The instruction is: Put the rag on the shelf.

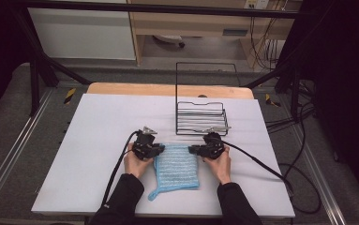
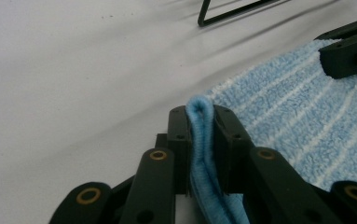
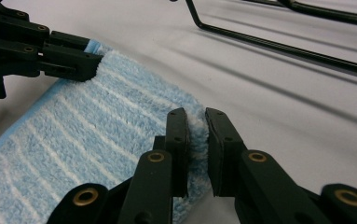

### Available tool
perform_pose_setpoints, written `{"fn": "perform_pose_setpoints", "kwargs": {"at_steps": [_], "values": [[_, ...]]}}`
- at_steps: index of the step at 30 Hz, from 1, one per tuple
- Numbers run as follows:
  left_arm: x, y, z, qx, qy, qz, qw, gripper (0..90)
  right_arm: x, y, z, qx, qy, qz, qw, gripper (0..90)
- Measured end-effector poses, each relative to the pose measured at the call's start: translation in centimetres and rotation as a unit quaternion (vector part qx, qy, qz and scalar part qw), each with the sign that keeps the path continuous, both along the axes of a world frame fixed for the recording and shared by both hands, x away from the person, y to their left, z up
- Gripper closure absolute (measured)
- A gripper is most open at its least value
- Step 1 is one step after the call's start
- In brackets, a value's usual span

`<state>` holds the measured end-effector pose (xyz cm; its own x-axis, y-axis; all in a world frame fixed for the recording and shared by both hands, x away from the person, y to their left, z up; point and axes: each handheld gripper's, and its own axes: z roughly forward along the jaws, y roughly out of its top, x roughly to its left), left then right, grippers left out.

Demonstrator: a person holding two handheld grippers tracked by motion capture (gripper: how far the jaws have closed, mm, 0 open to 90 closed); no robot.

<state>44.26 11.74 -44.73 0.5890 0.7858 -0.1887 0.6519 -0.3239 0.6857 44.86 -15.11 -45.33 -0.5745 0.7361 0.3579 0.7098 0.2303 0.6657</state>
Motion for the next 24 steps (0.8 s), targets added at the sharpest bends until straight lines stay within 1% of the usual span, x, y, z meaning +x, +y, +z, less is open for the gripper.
{"fn": "perform_pose_setpoints", "kwargs": {"at_steps": [2, 4, 6, 10, 11, 12, 16, 17, 20, 24], "values": [[0.1, 0.2, 0.0, -0.012, 0.004, 0.002, 0.9999, 78.5, -0.1, 0.0, 0.1, 0.001, -0.001, -0.002, 1.0000, 81.4], [0.1, 0.5, 0.1, -0.024, 0.007, 0.003, 0.9997, 79.2, -0.2, -0.1, 0.3, 0.001, -0.007, -0.003, 1.0000, 81.7], [0.0, 0.8, 0.1, -0.035, 0.004, 0.003, 0.9994, 79.6, -0.3, -0.1, 0.4, 0.003, -0.011, -0.004, 0.9999, 81.9], [-0.4, 1.1, 0.4, -0.045, -0.006, 0.003, 0.9990, 79.8, -0.7, -0.2, 1.1, 0.012, -0.019, -0.006, 0.9997, 82.0], [-0.5, 1.1, 0.6, -0.047, -0.008, 0.003, 0.9989, 79.8, -0.8, -0.1, 1.3, 0.013, -0.023, -0.006, 0.9996, 82.0], [-0.6, 1.2, 0.7, -0.049, -0.010, 0.003, 0.9987, 79.8, -1.1, 0.0, 1.7, 0.011, -0.033, -0.004, 0.9994, 82.0], [-1.1, 1.7, 1.2, -0.064, -0.022, 0.002, 0.9977, 79.9, -1.4, -0.1, 2.1, 0.021, -0.041, -0.006, 0.9989, 82.0], [-1.2, 1.8, 1.4, -0.065, -0.026, 0.000, 0.9975, 79.8, -1.6, -0.1, 2.4, 0.025, -0.045, -0.005, 0.9987, 82.0], [-1.7, 1.9, 1.8, -0.069, -0.033, -0.002, 0.9971, 79.9, -1.9, -0.1, 2.6, 0.023, -0.050, -0.003, 0.9985, 82.0], [-2.4, 2.1, 2.3, -0.072, -0.045, -0.003, 0.9964, 79.8, -2.5, 0.0, 3.5, 0.023, -0.066, 0.002, 0.9976, 82.0]]}}
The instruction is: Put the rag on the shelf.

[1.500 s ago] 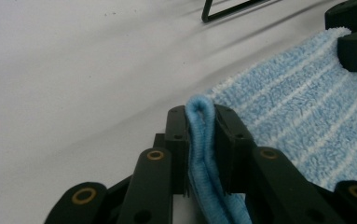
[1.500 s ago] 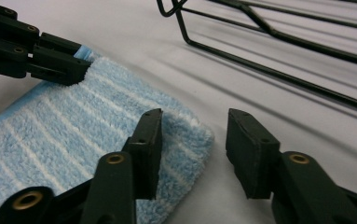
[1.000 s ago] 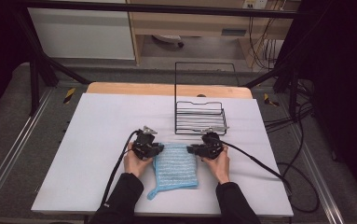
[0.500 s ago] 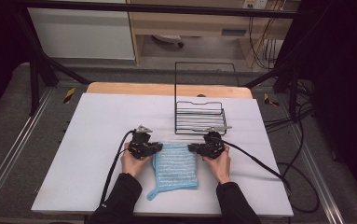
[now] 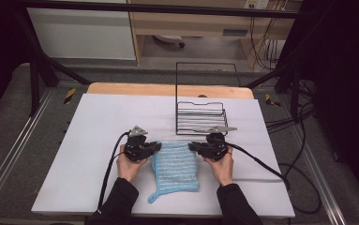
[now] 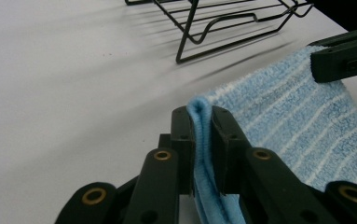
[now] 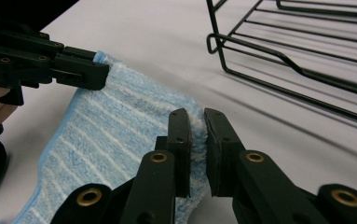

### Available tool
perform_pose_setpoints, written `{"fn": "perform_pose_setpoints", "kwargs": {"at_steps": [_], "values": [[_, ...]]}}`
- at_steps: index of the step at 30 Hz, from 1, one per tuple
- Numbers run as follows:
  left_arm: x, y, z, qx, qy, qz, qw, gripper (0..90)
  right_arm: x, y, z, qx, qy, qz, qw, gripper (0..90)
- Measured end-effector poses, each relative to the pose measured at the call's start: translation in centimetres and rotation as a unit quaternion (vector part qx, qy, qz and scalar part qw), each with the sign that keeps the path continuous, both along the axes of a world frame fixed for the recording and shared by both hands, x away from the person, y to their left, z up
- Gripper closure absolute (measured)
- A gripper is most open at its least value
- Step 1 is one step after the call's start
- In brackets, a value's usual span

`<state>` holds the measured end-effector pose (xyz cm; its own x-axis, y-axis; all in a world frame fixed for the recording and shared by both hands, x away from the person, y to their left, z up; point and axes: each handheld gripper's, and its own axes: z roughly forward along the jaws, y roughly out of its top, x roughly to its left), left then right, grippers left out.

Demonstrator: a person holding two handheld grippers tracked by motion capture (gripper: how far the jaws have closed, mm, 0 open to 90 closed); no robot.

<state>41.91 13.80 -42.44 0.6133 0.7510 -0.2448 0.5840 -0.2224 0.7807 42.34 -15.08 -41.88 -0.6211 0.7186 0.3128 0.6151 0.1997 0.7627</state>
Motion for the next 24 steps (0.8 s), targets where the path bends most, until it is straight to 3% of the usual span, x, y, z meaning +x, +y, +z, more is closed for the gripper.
{"fn": "perform_pose_setpoints", "kwargs": {"at_steps": [14, 24], "values": [[-1.9, -0.1, 2.5, -0.019, -0.043, -0.004, 0.9989, 79.9, -1.8, -0.6, 2.0, 0.016, -0.035, -0.003, 0.9992, 82.1], [-3.0, -0.4, 4.5, -0.026, -0.077, -0.007, 0.9967, 80.0, -2.9, -1.1, 3.8, 0.026, -0.066, -0.009, 0.9974, 82.2]]}}
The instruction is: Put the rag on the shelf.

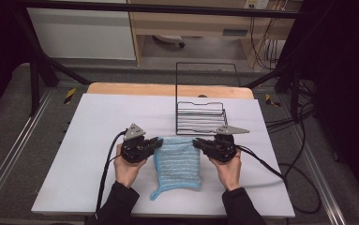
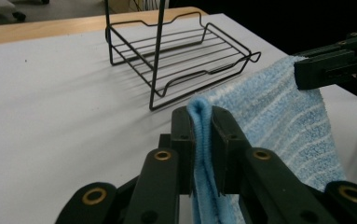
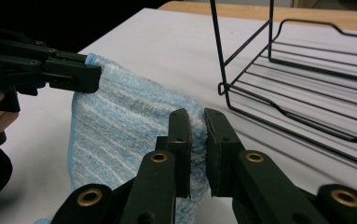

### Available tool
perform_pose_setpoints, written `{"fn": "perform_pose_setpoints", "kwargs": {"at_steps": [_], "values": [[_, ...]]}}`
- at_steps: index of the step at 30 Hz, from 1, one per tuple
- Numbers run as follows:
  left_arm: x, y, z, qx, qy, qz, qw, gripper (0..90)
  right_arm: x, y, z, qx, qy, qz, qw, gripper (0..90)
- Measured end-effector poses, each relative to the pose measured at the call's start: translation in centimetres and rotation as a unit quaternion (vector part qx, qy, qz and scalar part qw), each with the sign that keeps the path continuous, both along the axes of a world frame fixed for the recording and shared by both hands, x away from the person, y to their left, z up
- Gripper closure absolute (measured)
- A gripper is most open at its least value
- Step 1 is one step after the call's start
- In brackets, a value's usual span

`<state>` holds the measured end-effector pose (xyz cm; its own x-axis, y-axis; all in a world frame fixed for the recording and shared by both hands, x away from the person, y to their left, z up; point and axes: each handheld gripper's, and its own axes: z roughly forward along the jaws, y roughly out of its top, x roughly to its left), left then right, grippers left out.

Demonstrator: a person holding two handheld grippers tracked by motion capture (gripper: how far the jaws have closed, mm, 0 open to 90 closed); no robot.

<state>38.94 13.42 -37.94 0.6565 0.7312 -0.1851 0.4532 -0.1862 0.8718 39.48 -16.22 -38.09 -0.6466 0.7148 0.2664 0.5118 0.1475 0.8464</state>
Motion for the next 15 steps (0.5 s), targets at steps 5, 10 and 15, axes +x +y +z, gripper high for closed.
{"fn": "perform_pose_setpoints", "kwargs": {"at_steps": [5, 10, 15], "values": [[-0.4, -0.2, 1.0, -0.009, -0.014, -0.004, 0.9999, 80.0, -0.5, -0.3, 1.1, 0.005, -0.021, -0.002, 0.9998, 82.2], [-0.6, -0.3, 2.1, -0.011, -0.030, -0.003, 0.9995, 80.0, -0.9, -0.5, 2.1, 0.010, -0.041, -0.006, 0.9991, 82.3], [-0.7, -0.5, 2.9, -0.015, -0.042, -0.002, 0.9990, 80.0, -1.4, -0.6, 3.3, 0.015, -0.064, -0.011, 0.9978, 82.3]]}}
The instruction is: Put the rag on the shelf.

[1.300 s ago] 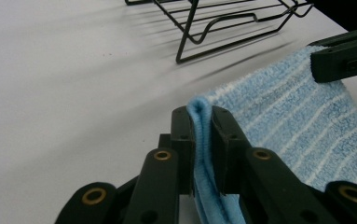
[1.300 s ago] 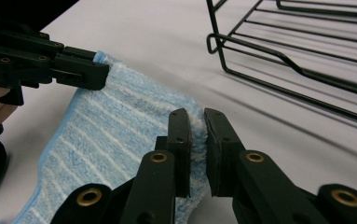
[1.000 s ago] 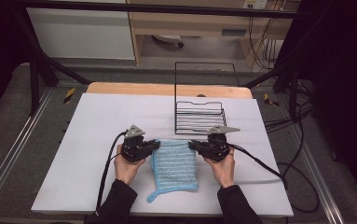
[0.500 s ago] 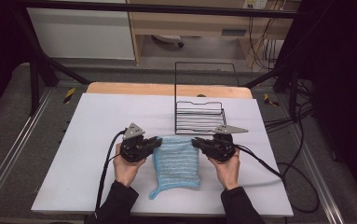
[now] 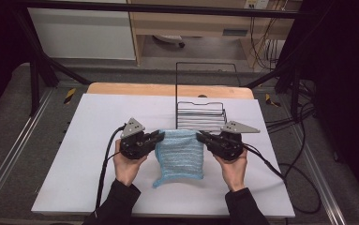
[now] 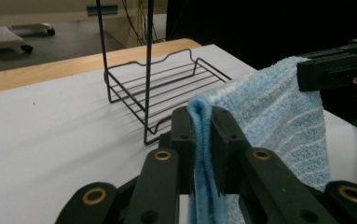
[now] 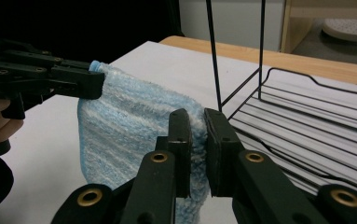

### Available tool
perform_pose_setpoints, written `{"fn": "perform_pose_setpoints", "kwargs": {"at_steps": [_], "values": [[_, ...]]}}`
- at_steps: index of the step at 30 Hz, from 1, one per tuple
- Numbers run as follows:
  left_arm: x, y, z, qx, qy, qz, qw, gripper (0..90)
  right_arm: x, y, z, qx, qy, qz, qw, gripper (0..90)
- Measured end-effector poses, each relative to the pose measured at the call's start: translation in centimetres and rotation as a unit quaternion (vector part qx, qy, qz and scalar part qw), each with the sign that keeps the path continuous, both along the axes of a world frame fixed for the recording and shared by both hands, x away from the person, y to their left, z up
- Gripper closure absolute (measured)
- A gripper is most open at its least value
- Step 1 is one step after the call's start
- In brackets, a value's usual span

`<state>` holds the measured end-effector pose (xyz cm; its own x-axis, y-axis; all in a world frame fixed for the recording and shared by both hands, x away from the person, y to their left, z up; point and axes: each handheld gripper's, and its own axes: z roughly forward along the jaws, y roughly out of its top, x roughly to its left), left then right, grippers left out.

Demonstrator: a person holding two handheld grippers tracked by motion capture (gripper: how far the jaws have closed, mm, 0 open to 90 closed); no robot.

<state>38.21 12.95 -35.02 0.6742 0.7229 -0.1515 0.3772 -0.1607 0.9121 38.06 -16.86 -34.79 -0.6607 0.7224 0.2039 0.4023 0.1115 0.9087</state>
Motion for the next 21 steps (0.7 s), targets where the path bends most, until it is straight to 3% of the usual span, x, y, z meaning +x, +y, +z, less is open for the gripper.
{"fn": "perform_pose_setpoints", "kwargs": {"at_steps": [10, 21], "values": [[-0.2, -0.7, 2.1, -0.013, -0.032, 0.001, 0.9994, 80.0, -0.7, -0.5, 1.8, 0.009, -0.037, -0.015, 0.9992, 82.3], [-0.2, -1.5, 4.0, -0.038, -0.067, 0.004, 0.9970, 80.0, -1.2, -1.3, 4.0, 0.027, -0.080, -0.036, 0.9958, 82.4]]}}
